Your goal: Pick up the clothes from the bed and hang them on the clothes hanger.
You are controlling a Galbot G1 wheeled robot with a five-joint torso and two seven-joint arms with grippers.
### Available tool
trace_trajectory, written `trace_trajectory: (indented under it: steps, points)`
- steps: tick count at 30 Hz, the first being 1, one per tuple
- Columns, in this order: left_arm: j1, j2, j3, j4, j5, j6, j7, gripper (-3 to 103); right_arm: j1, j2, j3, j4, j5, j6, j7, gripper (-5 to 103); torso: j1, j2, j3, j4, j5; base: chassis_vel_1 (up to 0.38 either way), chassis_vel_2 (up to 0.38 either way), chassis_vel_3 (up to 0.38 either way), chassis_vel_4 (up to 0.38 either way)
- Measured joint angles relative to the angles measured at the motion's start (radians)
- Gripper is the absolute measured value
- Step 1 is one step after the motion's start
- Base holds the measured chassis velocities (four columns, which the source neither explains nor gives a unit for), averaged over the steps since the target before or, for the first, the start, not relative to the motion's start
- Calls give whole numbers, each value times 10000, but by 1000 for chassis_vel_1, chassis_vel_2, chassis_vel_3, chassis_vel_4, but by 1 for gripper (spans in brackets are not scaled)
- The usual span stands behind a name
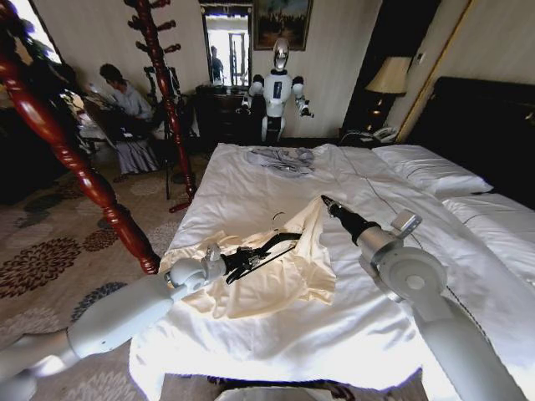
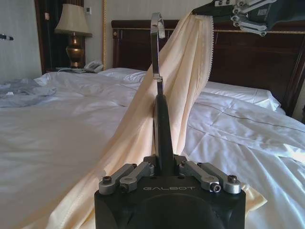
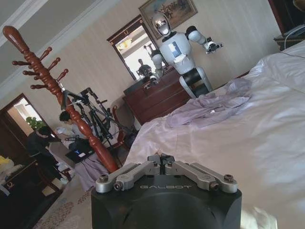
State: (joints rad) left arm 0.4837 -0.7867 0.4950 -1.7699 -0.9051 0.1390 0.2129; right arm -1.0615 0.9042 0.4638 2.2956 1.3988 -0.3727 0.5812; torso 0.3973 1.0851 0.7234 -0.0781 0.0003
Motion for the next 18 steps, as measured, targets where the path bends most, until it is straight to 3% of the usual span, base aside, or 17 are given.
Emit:
trace_trajectory:
  steps: [18]
  points:
    - [-204, -1077, 68, 577, -231, 18, -425, 16, -665, 323, -521, 574, 192, -115, 138, 0, 0, 0, 0, 2, -2, 0, 0, 0, 0]
